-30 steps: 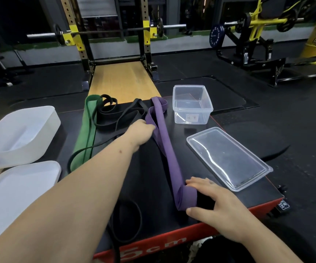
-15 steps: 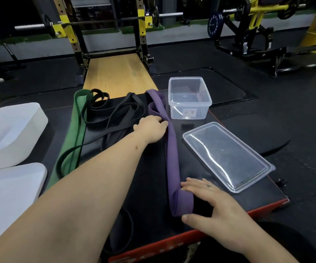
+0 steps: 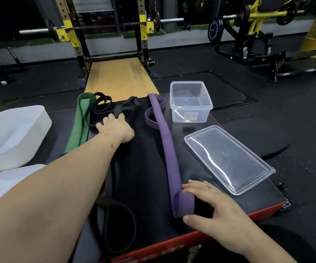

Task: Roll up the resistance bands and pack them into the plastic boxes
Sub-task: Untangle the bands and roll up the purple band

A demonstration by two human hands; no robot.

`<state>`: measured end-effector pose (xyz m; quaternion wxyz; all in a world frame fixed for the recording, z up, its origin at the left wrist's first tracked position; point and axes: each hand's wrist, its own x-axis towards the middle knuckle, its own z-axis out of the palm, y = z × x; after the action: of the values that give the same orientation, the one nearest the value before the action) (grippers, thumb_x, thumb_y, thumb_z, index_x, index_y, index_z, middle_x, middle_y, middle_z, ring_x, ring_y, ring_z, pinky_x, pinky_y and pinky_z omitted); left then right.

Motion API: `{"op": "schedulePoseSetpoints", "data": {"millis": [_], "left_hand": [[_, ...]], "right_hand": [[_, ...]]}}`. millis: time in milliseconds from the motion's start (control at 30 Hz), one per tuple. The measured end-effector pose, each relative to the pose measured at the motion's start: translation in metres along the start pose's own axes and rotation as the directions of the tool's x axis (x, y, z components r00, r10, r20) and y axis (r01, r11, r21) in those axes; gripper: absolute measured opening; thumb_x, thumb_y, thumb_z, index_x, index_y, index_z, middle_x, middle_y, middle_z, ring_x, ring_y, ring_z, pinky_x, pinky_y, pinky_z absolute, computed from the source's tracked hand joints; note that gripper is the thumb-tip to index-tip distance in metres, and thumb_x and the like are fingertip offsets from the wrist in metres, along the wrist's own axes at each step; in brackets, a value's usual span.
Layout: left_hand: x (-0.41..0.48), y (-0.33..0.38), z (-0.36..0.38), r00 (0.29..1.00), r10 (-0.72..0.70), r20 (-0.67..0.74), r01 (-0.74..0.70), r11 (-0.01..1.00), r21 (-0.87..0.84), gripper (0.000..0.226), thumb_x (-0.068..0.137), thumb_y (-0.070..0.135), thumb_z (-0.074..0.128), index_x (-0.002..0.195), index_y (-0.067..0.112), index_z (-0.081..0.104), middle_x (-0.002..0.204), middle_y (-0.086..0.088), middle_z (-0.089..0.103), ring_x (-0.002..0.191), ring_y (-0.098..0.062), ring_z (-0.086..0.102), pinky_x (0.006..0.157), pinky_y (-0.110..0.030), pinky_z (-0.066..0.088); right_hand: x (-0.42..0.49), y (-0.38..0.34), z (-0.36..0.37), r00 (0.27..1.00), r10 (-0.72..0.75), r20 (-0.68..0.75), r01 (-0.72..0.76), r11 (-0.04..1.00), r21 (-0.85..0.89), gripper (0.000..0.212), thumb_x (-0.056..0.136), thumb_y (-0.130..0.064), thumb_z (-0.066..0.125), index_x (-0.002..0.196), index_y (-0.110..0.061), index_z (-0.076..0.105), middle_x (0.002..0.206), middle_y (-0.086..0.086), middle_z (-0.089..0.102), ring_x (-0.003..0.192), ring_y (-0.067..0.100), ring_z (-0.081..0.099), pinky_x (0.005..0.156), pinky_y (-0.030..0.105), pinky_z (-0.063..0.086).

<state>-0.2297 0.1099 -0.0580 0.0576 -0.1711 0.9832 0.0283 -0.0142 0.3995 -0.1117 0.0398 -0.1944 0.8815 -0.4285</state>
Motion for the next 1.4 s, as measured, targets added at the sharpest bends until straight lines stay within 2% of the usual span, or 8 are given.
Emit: {"op": "schedulePoseSetpoints", "data": {"millis": [233, 400, 567, 800, 933, 1067, 1233, 1400], "left_hand": [[-0.027, 0.012, 0.007, 0.964, 0.245, -0.104, -0.233, 0.965, 0.117, 0.053, 0.094, 0.042, 0.047, 0.146, 0.033, 0.048, 0.170, -0.013, -0.003, 0.157, -0.033, -0.002, 0.122, -0.061, 0.006], [-0.091, 0.023, 0.014, 0.890, 0.434, -0.143, -0.452, 0.881, -0.138, 0.037, 0.098, 0.035, 0.051, 0.132, 0.025, 0.062, 0.139, -0.007, 0.057, 0.126, -0.028, 0.053, 0.105, -0.037, 0.044], [-0.168, 0.008, 0.020, 0.829, 0.555, -0.068, -0.535, 0.752, -0.386, 0.025, 0.096, 0.026, 0.058, 0.118, 0.028, 0.068, 0.103, 0.011, 0.072, 0.099, -0.013, 0.064, 0.090, -0.021, 0.047], [-0.208, -0.015, 0.036, 0.825, 0.566, -0.005, -0.515, 0.747, -0.422, 0.050, 0.096, 0.021, 0.052, 0.143, 0.038, 0.053, 0.141, 0.005, 0.057, 0.130, -0.016, 0.053, 0.109, -0.022, 0.037], [-0.209, -0.027, 0.040, 0.795, 0.607, 0.002, -0.550, 0.722, -0.419, 0.051, 0.095, 0.022, 0.051, 0.141, 0.043, 0.048, 0.145, 0.011, 0.052, 0.136, -0.015, 0.043, 0.116, -0.034, 0.032], [-0.217, -0.036, 0.045, 0.703, 0.707, -0.073, -0.681, 0.641, -0.354, 0.056, 0.089, 0.027, 0.063, 0.142, 0.037, 0.051, 0.152, 0.019, 0.039, 0.145, -0.004, 0.022, 0.118, -0.031, 0.018], [-0.221, -0.041, 0.050, 0.688, 0.707, -0.166, -0.697, 0.578, -0.425, 0.064, 0.080, 0.047, 0.078, 0.139, 0.039, 0.054, 0.140, 0.025, 0.041, 0.133, 0.008, 0.025, 0.117, -0.024, 0.020], [-0.224, -0.039, 0.060, 0.747, 0.646, -0.160, -0.642, 0.636, -0.429, 0.071, 0.078, 0.068, 0.072, 0.141, 0.041, 0.052, 0.136, 0.028, 0.044, 0.132, 0.004, 0.030, 0.118, -0.027, 0.025]], "right_hand": [[-0.001, 0.000, 0.001, 1.000, 0.009, -0.005, -0.009, 1.000, -0.002, 0.056, 0.067, -0.063, 0.073, 0.121, -0.057, 0.060, 0.134, -0.055, 0.042, 0.138, -0.023, 0.028, 0.116, 0.005, 0.011], [-0.001, -0.001, 0.000, 0.999, 0.045, -0.001, -0.045, 0.999, 0.005, 0.068, 0.065, -0.068, 0.070, 0.130, -0.049, 0.063, 0.139, -0.037, 0.052, 0.141, -0.019, 0.029, 0.120, 0.013, 0.015], [0.001, -0.007, -0.005, 0.997, 0.058, 0.042, -0.057, 0.998, -0.015, 0.061, 0.074, -0.050, 0.083, 0.132, -0.045, 0.065, 0.139, -0.037, 0.050, 0.137, -0.019, 0.033, 0.116, 0.010, 0.023], [0.005, -0.014, -0.010, 0.990, 0.076, 0.118, -0.073, 0.997, -0.029, 0.064, 0.068, -0.059, 0.080, 0.129, -0.056, 0.061, 0.149, -0.027, 0.048, 0.145, -0.009, 0.032, 0.125, 0.026, 0.023], [0.009, -0.017, -0.003, 0.990, 0.009, 0.139, -0.003, 0.999, -0.044, 0.057, 0.080, -0.038, 0.085, 0.133, -0.043, 0.063, 0.142, -0.033, 0.045, 0.134, -0.016, 0.039, 0.115, 0.012, 0.027], [0.017, -0.017, -0.005, 0.982, -0.001, 0.187, 0.025, 0.992, -0.125, 0.051, 0.086, -0.043, 0.080, 0.133, -0.044, 0.060, 0.136, -0.034, 0.038, 0.127, -0.021, 0.035, 0.100, -0.004, 0.021], [0.019, -0.013, -0.007, 0.976, 0.001, 0.216, 0.020, 0.996, -0.092, 0.051, 0.088, -0.042, 0.079, 0.136, -0.040, 0.061, 0.138, -0.031, 0.040, 0.129, -0.018, 0.037, 0.099, -0.004, 0.021], [0.019, -0.008, -0.004, 0.976, 0.001, 0.217, 0.015, 0.997, -0.071, 0.048, 0.092, -0.042, 0.075, 0.137, -0.041, 0.059, 0.138, -0.032, 0.040, 0.130, -0.017, 0.037, 0.100, -0.002, 0.024]]}}
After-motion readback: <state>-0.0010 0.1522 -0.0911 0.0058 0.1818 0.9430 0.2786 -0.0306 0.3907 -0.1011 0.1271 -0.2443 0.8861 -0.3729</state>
